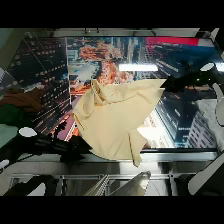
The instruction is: Fold the shirts.
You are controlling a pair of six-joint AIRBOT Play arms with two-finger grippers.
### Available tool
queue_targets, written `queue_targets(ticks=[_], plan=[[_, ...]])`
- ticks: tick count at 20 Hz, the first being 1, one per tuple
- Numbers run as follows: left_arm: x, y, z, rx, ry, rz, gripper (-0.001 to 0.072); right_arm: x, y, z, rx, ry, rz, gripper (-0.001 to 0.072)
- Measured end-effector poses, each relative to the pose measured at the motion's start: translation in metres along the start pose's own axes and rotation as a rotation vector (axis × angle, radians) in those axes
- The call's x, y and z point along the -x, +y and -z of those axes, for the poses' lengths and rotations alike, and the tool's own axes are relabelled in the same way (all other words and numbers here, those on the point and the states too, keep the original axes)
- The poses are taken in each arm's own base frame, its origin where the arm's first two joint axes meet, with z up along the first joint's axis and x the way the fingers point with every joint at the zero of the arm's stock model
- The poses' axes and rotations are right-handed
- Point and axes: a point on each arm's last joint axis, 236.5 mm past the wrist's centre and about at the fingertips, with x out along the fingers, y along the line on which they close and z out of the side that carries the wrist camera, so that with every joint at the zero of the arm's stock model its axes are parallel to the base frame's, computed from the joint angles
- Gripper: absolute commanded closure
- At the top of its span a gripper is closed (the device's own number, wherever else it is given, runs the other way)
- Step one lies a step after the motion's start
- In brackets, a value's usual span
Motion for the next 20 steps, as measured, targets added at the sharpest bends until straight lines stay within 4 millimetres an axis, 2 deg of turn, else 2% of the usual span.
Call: queue_targets(ticks=[3,7,10,11,12,13,14,16,17,20], plan=[[-0.001,0.013,-0.009,0.034,-0.044,-0.043,0.0001,-0.006,0.005,0.001,-0.003,0.017,-0.011,0.0268],[-0.006,0.027,-0.035,0.044,-0.077,-0.127,0.0001,-0.01,0.009,0.001,-0.01,0.02,-0.027,0.0268],[-0.016,0.02,-0.053,-0.002,-0.07,-0.165,0.0016,-0.01,0.011,0.002,-0.013,0.025,-0.034,0.0268],[-0.02,0.015,-0.06,-0.03,-0.069,-0.179,0.0117,-0.011,0.012,0.002,-0.014,0.026,-0.036,0.0268],[-0.023,0.011,-0.069,-0.06,-0.08,-0.194,0.0356,-0.011,0.012,0.002,-0.013,0.028,-0.037,0.0268],[-0.026,0.009,-0.081,-0.102,-0.103,-0.221,0.0652,-0.011,0.013,0.003,-0.013,0.032,-0.038,0.0272],[-0.029,0.007,-0.09,-0.142,-0.118,-0.246,0.0687,-0.011,0.014,0.004,-0.012,0.035,-0.04,0.0293],[-0.032,-0.005,-0.1,-0.201,-0.129,-0.257,0.0687,-0.012,0.012,0.006,-0.011,0.043,-0.035,0.0588],[-0.031,-0.01,-0.103,-0.227,-0.133,-0.263,0.0687,-0.013,0.01,0.007,-0.01,0.048,-0.028,0.067],[-0.022,-0.028,-0.108,-0.262,-0.156,-0.237,0.0688,-0.012,0.012,0.005,-0.005,0.038,-0.033,0.0694]])
